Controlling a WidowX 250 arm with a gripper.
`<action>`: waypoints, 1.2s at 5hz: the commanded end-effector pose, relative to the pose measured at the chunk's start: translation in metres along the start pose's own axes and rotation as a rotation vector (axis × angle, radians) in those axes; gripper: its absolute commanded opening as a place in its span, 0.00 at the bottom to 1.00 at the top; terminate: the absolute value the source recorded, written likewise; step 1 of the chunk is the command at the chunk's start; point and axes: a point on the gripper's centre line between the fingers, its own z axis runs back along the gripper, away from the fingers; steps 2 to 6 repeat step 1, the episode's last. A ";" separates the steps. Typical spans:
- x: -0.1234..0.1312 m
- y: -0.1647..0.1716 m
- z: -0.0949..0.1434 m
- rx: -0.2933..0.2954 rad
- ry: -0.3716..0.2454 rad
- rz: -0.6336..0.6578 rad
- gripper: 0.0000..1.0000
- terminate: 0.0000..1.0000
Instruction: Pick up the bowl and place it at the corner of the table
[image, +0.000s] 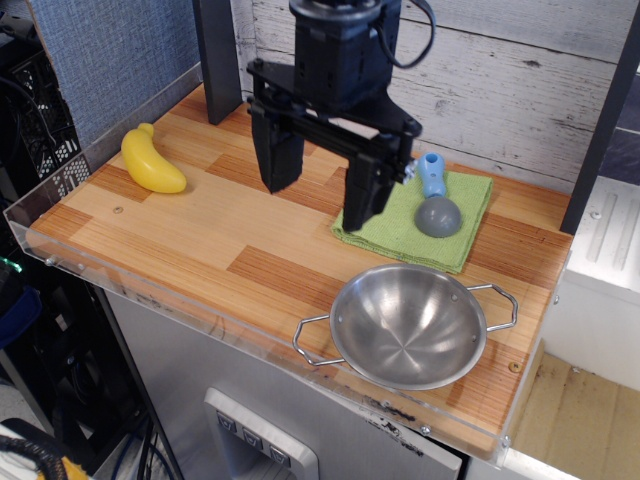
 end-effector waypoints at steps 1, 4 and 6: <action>-0.007 0.001 0.008 0.005 -0.034 -0.002 1.00 1.00; -0.007 0.001 0.008 0.005 -0.034 -0.002 1.00 1.00; -0.007 0.001 0.008 0.005 -0.034 -0.002 1.00 1.00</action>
